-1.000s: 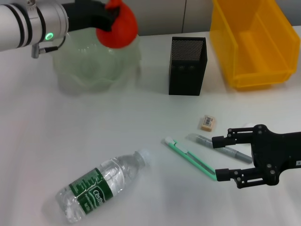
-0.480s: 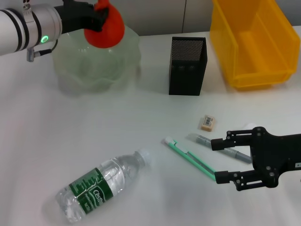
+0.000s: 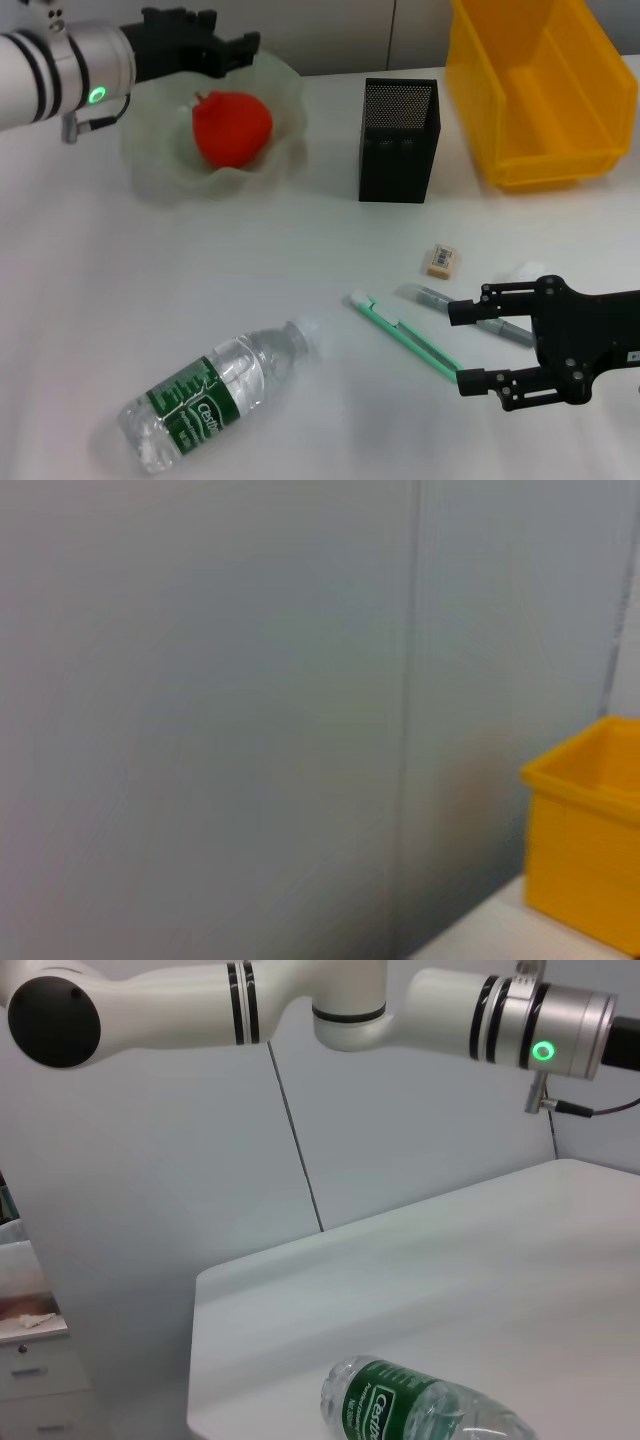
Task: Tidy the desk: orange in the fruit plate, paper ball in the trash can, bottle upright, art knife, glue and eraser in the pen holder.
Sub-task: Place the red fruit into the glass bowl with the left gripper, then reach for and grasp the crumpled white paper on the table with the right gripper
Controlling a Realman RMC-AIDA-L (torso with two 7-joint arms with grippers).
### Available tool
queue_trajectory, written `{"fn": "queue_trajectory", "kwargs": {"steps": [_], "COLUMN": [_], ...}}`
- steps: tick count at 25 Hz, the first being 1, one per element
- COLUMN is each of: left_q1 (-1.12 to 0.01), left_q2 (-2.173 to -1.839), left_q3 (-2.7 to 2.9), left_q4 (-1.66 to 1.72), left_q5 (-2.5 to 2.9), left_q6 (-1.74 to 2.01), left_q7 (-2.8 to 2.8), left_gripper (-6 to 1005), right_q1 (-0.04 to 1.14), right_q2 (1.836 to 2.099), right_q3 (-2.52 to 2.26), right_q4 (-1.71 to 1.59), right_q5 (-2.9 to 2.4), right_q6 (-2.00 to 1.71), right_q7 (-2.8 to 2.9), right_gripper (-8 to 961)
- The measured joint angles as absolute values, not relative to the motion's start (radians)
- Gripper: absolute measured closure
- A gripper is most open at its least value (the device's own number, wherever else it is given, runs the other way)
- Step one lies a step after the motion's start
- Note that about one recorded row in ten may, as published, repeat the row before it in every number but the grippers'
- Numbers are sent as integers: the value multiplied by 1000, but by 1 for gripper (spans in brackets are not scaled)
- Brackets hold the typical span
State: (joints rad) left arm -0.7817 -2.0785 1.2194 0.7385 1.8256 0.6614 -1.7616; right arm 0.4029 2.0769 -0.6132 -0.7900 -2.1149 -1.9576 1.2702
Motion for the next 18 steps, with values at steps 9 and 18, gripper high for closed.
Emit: {"fn": "queue_trajectory", "kwargs": {"steps": [9, 18], "left_q1": [-621, -434], "left_q2": [-2060, -2026], "left_q3": [1151, 1041], "left_q4": [834, 825], "left_q5": [1636, 1638], "left_q6": [1126, 1622], "left_q7": [-1531, -1326], "left_gripper": [323, 154], "right_q1": [416, 479], "right_q2": [2072, 2066], "right_q3": [-606, -618], "right_q4": [-873, -1088], "right_q5": [-2113, -2164], "right_q6": [-1949, -1955], "right_q7": [1396, 1667], "right_gripper": [227, 227]}}
